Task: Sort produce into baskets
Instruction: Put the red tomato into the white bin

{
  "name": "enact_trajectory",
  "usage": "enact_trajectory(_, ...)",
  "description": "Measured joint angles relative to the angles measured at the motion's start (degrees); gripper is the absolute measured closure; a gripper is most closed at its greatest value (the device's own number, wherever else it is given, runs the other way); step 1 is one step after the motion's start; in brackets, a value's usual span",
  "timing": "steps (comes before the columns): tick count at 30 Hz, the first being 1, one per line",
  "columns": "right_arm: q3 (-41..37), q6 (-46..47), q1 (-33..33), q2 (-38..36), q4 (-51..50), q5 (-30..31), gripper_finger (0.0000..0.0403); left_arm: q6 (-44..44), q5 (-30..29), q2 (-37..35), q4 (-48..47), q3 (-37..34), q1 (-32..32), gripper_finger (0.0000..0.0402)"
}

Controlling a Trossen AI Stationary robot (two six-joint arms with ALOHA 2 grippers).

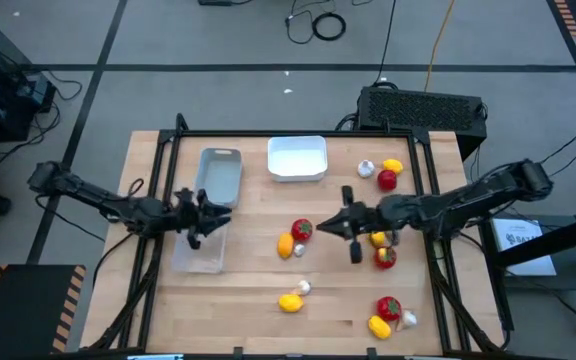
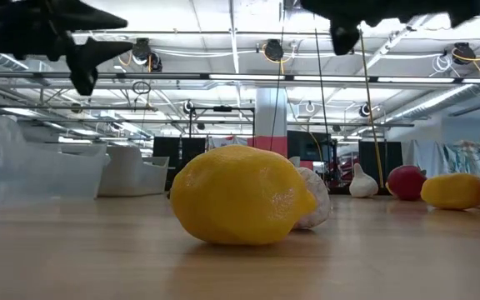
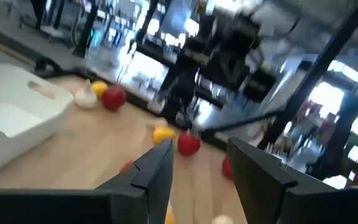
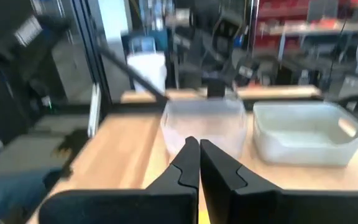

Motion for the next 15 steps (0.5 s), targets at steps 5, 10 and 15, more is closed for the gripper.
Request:
enact_trajectory(5, 7.1, 0.0, 0.7, 5.0, -9.7, 0.0, 0.0399, 2.9, 0.7, 11.7, -1.0, 7.7, -1.8, 0.0242)
enact_trajectory(10, 9.0, 0.0, 0.7, 6.0, -15.0, 0.1, 0.0399, 6.1, 2.9, 23.5, -6.6, 17.8, -2.8, 0.0242)
enact_trajectory(15, 9.1, 1.7, 0.8, 5.6, -17.8, 0.2, 0.0399, 8.9, 2.9, 34.0, -13.4, 27.0, -2.9, 0.0242)
